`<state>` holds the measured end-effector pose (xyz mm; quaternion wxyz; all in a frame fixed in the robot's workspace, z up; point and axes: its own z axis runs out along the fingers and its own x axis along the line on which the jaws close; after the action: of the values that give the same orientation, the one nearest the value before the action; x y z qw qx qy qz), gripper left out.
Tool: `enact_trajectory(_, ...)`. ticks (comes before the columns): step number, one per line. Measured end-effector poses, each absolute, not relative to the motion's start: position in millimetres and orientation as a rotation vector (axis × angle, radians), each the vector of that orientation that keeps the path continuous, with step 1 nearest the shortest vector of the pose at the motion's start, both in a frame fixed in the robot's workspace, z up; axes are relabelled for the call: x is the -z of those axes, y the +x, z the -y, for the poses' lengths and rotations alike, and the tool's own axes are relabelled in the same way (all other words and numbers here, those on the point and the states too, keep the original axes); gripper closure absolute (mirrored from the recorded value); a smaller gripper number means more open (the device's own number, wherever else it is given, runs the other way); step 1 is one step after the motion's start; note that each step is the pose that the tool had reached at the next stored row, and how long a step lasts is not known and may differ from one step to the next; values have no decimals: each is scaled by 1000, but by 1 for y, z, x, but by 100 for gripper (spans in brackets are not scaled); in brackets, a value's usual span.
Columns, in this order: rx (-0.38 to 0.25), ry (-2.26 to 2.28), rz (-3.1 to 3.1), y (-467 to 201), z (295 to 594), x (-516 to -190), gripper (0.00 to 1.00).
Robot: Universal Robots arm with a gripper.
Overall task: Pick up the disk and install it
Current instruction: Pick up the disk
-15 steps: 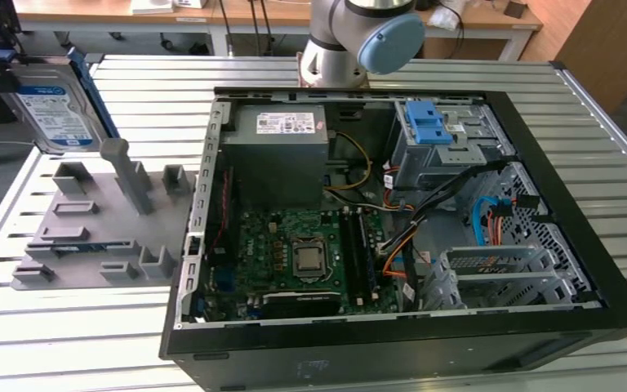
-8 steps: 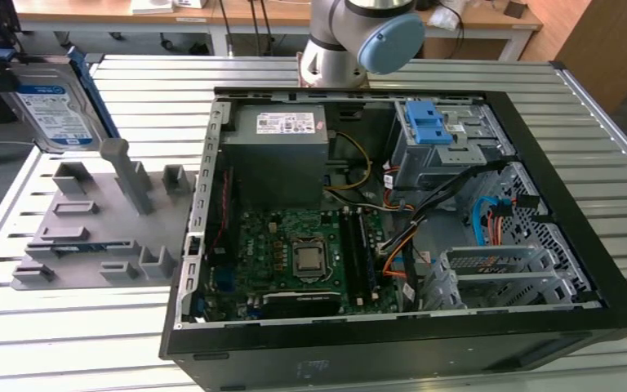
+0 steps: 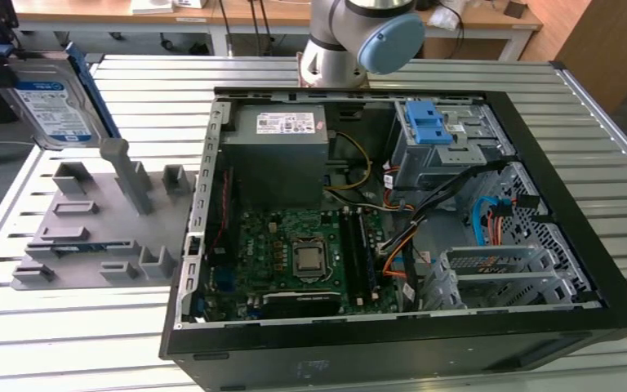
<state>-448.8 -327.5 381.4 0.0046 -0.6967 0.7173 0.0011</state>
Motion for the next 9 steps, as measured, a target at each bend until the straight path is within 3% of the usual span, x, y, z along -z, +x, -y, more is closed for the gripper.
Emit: enact_trajectory(9,-4,-2182,-2247,-449,327,-399,63)
